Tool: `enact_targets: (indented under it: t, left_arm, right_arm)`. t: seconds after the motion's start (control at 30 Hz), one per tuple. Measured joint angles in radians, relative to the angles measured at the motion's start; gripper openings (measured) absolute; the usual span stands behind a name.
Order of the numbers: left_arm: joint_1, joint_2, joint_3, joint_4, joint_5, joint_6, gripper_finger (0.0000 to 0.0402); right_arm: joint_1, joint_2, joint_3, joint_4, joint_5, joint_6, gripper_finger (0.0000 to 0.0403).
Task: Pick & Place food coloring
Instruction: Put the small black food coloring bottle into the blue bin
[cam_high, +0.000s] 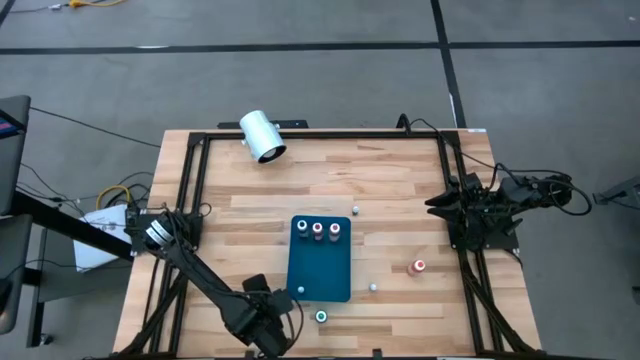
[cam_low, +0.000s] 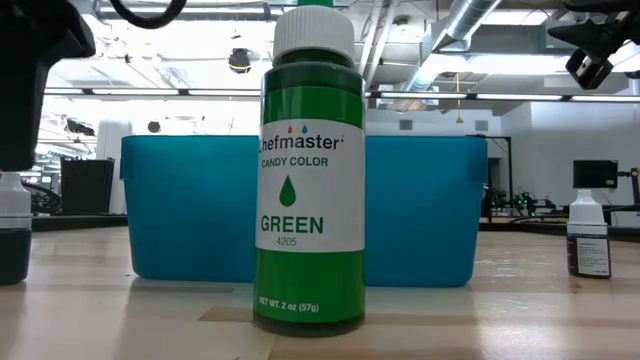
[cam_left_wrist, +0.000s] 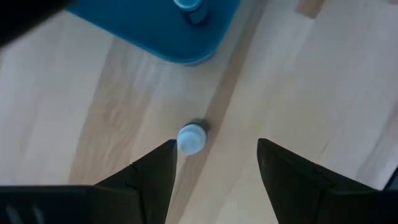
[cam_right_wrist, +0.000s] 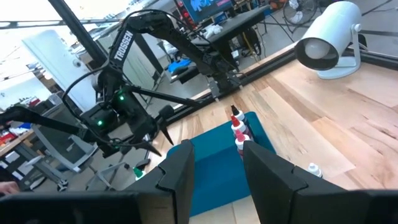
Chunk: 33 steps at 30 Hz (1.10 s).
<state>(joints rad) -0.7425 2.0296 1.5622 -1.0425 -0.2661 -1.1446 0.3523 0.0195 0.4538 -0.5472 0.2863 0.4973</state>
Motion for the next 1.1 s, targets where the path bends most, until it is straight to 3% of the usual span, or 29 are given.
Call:
enact_targets:
  t: [0.47,1.1]
  left_arm:
    - [0.01,0.001,-0.075,0.085,0.026,-0.001,0.0215]
    - [0.025,0.001,-0.076,0.092,-0.006,0.007,0.0215]
  right_arm:
    - [0.0,0.0,0.0,0.0,0.0,0.0,0.0126]
    - [0.0,0.0,0.0,0.0,-0.001,0.0,0.0126]
